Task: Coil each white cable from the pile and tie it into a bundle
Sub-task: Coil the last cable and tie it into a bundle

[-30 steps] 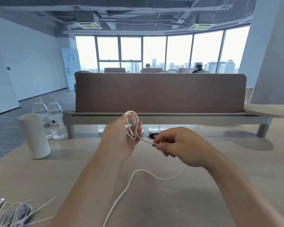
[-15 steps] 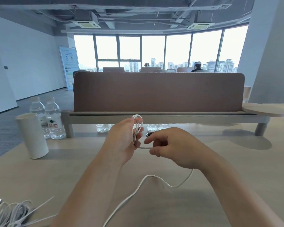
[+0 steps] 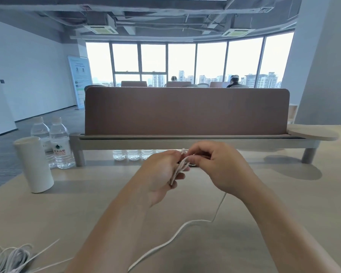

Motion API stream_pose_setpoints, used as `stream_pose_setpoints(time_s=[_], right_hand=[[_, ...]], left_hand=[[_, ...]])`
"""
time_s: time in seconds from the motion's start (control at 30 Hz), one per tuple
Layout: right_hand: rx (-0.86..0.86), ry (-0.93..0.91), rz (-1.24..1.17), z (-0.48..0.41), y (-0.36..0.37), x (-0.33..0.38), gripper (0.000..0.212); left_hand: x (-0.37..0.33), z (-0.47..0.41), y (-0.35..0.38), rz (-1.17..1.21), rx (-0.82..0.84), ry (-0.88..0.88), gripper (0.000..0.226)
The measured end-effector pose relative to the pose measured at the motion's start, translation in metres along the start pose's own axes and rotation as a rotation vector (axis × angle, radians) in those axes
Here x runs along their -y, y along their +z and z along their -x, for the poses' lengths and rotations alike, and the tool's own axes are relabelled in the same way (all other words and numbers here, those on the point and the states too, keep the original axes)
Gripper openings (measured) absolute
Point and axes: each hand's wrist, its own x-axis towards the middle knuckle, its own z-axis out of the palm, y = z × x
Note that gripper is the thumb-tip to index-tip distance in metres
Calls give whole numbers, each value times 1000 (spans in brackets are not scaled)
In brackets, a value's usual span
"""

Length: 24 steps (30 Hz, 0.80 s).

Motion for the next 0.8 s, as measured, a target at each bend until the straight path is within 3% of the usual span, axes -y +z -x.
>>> stream_pose_setpoints(time_s=[0.17, 0.8], right_hand=[[-107, 53, 31, -1, 0, -4, 23], [-109, 101, -12, -4, -1, -10, 15]], left_hand=[[-1, 4, 6, -7, 25, -47, 29], [-4, 15, 9, -20, 167, -59, 33]])
